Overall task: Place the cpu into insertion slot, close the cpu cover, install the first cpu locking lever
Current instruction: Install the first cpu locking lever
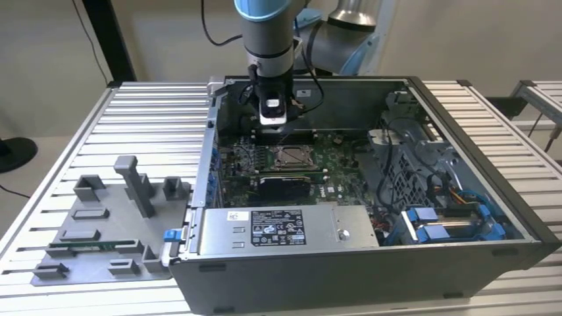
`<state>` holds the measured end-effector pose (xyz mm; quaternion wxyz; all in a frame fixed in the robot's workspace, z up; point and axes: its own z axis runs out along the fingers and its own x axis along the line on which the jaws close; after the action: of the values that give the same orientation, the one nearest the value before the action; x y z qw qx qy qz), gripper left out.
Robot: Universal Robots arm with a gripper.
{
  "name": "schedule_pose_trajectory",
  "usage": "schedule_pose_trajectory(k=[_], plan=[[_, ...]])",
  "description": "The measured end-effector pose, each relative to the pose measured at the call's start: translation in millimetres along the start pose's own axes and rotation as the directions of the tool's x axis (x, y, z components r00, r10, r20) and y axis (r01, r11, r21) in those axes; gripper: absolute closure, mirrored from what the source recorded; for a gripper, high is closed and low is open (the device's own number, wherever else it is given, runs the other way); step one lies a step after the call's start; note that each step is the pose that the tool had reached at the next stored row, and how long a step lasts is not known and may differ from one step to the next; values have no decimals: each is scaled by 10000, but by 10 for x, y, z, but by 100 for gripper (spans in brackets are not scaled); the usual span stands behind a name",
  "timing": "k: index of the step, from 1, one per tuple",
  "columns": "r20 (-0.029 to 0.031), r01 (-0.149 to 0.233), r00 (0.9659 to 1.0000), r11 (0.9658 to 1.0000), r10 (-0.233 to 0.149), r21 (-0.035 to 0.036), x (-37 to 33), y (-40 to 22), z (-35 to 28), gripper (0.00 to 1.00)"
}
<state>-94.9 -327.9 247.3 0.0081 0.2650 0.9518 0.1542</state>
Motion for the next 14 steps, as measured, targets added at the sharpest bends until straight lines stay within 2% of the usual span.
schedule_pose_trajectory(k=[2,4,7,9,11,14], plan=[[-80,317,9995,9995,-317,50,0,-1,4,100],[-186,666,9976,9978,-664,72,-1,-4,12,100],[-316,1196,9924,9928,-1193,75,-2,-7,23,100],[-393,1551,9872,9879,-1547,69,-2,-10,31,100],[-437,1911,9807,9816,-1908,48,-2,-12,36,100],[-404,2440,9690,9698,-2439,-17,-3,-13,43,100]])
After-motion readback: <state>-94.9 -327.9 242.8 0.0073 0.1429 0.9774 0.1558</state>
